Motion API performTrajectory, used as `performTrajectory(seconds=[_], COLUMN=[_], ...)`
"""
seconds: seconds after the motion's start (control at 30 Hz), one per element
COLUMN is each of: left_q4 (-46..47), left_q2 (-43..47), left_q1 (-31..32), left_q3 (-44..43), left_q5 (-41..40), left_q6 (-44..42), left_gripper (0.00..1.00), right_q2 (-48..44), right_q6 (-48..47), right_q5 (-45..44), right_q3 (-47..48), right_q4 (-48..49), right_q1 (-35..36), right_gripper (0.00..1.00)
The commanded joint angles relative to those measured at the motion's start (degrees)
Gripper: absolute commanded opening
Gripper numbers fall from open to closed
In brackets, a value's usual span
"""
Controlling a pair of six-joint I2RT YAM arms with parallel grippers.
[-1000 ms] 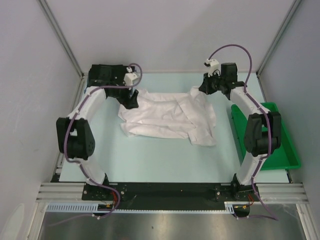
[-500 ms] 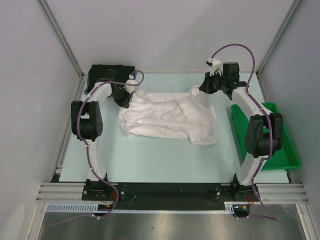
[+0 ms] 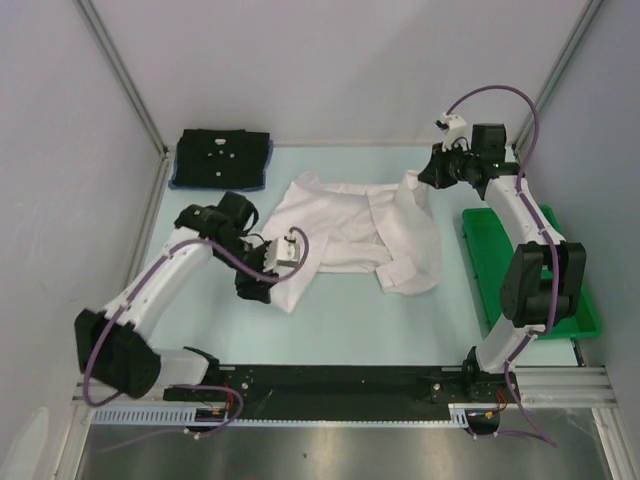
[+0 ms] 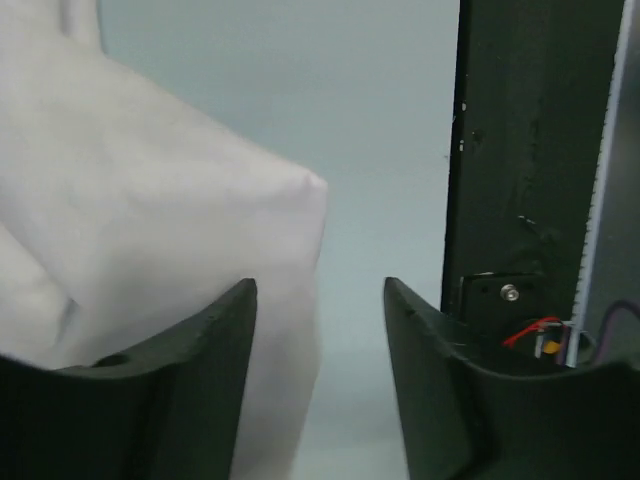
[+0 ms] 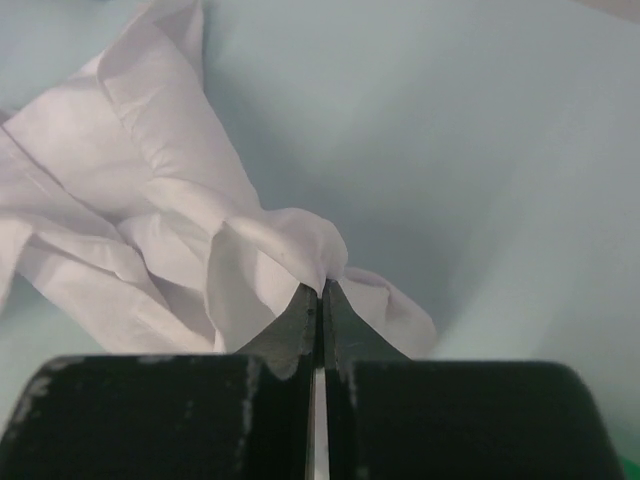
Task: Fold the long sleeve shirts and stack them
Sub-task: Flatten the shirt out
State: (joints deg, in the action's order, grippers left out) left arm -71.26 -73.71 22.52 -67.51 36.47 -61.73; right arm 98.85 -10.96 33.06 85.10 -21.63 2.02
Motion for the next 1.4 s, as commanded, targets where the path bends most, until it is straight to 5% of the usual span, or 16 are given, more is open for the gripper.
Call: performTrajectory(seconds=[0.0, 0.03, 0.1, 0.33, 0.47, 0.8, 0.87, 0.93, 1.0, 1.07, 1.27, 1.37], left_q4=[3.04, 3.06, 4.54, 17.74, 17.82, 24.60, 22.50, 22.49, 23.01, 23.36, 25.03, 22.24], left_q2=[-12.83, -19.82, -28.20, -56.51, -67.69, -71.04, -69.99, -67.28, -60.00, -49.06, -18.17, -6.11], left_q1=[-9.31, -14.04, -16.97, -17.61, -15.41, -10.40, -10.22, -11.53, -14.59, -16.80, -18.23, -9.89], left_q3=[-6.99, -15.81, -26.22, -61.62, -71.18, -63.19, -63.10, -61.27, -56.80, -51.96, -19.21, 0.05], left_q5=[4.56, 7.97, 9.58, 4.67, 3.00, -10.45, -9.84, -8.09, -5.37, -2.37, -4.29, -8.60], left_q6=[1.59, 3.01, 9.13, 26.83, 26.85, 21.92, 21.22, 23.23, 26.04, 25.27, 14.90, 10.08], left_gripper=[0.68, 0.91, 0.99, 0.98, 0.98, 0.96, 0.65, 0.13, 0.00, 0.00, 0.00, 0.33], right_q2=[-2.78, -2.70, -2.61, -3.05, -3.66, -6.39, -6.56, -5.95, -5.34, -4.55, -3.22, -3.40], right_q6=[-4.59, -4.86, -4.95, -5.74, -5.30, -7.58, -7.58, -6.89, -6.01, -4.25, 0.06, -0.46], right_q5=[1.57, 1.83, 2.45, 3.77, 3.68, 5.00, 4.74, 4.30, 3.95, 3.51, 4.12, 4.74], right_q3=[-2.04, -2.22, -2.66, -3.89, -3.89, -3.10, -3.54, -3.63, -3.27, -3.27, -3.01, -3.27], right_q4=[-4.47, -4.74, -5.44, -5.80, -5.18, -8.61, -8.17, -7.47, -5.80, -3.61, -0.52, -1.22], right_q1=[-1.05, -0.97, -0.88, 0.61, 1.14, 2.02, 2.11, 2.11, 1.93, 1.23, -0.53, -0.70], right_gripper=[0.00, 0.00, 0.00, 0.00, 0.00, 0.00, 0.00, 0.00, 0.00, 0.00, 0.00, 0.00])
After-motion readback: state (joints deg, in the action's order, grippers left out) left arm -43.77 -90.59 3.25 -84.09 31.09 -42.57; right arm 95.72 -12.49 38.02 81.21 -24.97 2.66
